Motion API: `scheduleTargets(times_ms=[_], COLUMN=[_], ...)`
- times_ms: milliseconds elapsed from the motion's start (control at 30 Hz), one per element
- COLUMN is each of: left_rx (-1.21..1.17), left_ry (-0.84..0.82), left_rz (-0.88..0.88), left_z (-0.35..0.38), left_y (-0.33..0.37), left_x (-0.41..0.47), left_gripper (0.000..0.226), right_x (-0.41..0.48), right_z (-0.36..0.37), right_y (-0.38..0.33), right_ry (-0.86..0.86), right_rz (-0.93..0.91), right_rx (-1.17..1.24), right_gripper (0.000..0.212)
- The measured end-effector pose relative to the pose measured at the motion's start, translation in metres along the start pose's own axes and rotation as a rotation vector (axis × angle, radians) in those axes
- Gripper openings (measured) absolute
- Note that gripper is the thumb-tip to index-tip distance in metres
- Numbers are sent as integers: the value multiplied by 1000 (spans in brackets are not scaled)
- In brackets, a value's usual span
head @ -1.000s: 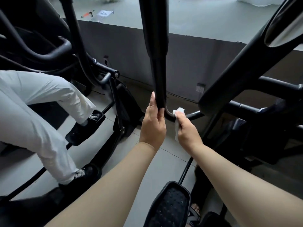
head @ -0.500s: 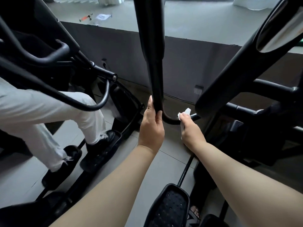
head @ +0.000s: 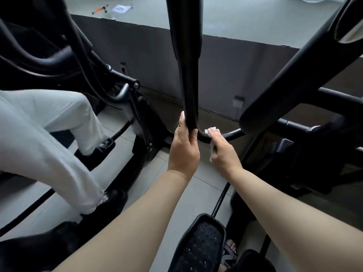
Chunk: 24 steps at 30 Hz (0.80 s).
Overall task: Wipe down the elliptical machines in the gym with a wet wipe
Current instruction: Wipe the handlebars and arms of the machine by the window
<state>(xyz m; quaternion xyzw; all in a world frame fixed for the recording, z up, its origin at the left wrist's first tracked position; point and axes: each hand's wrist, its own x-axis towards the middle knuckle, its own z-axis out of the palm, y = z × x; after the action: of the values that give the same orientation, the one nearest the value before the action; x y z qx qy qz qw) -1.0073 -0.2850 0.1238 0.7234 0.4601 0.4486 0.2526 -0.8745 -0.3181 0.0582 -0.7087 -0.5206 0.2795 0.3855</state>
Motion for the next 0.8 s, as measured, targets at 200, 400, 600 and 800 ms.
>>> scheduleTargets(times_ms=[200, 400, 600, 800], left_rx=[24, 14, -28, -17], left_ry=[7, -6, -21, -24], left_rz=[10, -11, -62, -96], left_z=[-1, 1, 3, 4], left_y=[-2, -1, 0, 3], left_x=[0, 0, -3, -5], left_gripper=[53, 55, 54, 53], right_x=[12, 8, 14, -2], right_z=[-21, -2, -22, -5], right_y=[36, 16, 29, -2], right_ry=[-63, -38, -42, -21], right_rz=[68, -42, 117, -30], right_rx=[-195, -80, -178, 42], right_gripper=[70, 58, 62, 44])
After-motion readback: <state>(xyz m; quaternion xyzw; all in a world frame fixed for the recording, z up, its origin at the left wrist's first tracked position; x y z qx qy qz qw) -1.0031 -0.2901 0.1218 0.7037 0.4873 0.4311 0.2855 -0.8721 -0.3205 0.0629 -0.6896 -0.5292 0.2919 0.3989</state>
